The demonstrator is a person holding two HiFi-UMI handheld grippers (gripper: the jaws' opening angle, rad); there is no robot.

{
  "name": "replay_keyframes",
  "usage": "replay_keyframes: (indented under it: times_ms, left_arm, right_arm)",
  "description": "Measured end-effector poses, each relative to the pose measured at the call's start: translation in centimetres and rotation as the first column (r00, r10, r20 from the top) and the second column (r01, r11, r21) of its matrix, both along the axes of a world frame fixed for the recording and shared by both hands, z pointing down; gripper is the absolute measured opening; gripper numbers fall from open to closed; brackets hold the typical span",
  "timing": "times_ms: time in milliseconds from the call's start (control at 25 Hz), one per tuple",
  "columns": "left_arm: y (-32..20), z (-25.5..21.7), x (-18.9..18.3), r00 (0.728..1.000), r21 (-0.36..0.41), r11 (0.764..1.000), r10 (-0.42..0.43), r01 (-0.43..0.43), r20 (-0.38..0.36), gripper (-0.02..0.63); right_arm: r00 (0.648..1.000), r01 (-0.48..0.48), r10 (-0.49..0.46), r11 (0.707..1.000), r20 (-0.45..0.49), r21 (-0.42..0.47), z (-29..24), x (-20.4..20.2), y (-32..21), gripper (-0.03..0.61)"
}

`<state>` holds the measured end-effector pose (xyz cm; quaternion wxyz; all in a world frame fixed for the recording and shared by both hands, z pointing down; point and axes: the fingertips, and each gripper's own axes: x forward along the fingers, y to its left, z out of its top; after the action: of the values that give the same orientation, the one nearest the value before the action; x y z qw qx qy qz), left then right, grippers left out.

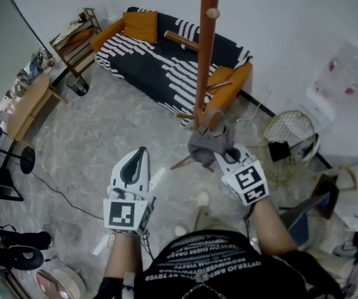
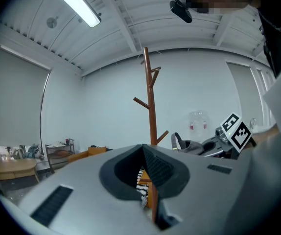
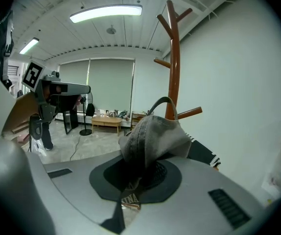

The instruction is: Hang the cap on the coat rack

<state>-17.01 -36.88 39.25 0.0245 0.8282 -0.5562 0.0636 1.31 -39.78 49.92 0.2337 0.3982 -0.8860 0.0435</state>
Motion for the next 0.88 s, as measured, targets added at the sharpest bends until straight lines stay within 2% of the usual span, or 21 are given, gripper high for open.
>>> replay_keyframes:
  times_ms: [480, 880]
  left_arm:
    - [-2.1, 2.7, 0.1, 1.0, -0.047, 0.998, -0.028, 0.028, 0.005, 0.003]
    - [-3.4, 3.5, 0.2, 0.999, -0.069, 0.996, -0.049, 0.049, -0.002, 0.003]
  right_arm:
    - [0.997, 0.046, -0.052, 0.991, -0.049, -0.122, 6.0, -0.8, -2.4, 0.018]
    - [0.996, 0.035, -0.048, 0.985, -0.076, -0.171, 10.0, -1.0, -5.2, 0.018]
